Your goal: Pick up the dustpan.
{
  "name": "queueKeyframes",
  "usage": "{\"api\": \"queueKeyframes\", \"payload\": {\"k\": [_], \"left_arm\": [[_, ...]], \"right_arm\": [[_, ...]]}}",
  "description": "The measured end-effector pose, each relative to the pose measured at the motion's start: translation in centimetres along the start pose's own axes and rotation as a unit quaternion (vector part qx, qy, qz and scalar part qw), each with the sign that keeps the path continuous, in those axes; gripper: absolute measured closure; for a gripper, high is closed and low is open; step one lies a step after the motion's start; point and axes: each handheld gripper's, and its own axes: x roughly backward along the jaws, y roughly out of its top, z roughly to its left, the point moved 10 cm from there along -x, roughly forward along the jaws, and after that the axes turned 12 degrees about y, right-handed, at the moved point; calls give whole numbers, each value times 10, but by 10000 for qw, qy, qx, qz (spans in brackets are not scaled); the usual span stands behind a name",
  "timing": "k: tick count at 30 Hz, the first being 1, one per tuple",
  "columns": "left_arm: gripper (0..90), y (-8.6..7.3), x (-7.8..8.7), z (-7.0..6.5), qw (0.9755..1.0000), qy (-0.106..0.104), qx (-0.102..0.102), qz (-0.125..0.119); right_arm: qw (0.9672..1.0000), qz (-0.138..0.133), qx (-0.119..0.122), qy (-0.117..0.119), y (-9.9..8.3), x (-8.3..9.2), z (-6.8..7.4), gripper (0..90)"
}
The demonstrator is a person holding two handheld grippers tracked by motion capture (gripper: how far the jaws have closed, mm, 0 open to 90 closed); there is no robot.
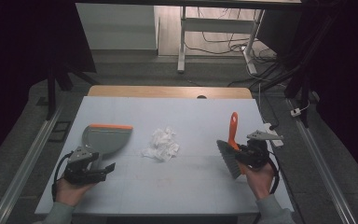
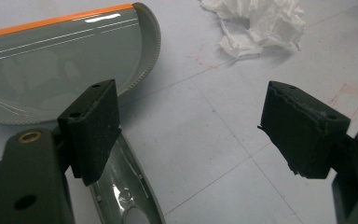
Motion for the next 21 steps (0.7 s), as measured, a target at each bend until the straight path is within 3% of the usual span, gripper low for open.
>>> {"api": "queueKeyframes", "payload": {"k": [14, 17, 20, 21], "left_arm": [[222, 2, 3, 0, 10000, 39, 7, -15], [223, 5, 6, 3, 9999, 168, -41, 4], [222, 15, 16, 15, 9983, 509, -207, 167], [223, 15, 16, 15, 9983, 509, -207, 167]], "right_arm": [[10000, -35, 41, -40, 1, 1, 1, 702], [10000, -45, 32, -31, 1, 1, 1, 702], [10000, -37, 13, -9, 1, 0, 0, 702], [10000, -37, 13, -9, 1, 0, 0, 702]]}}
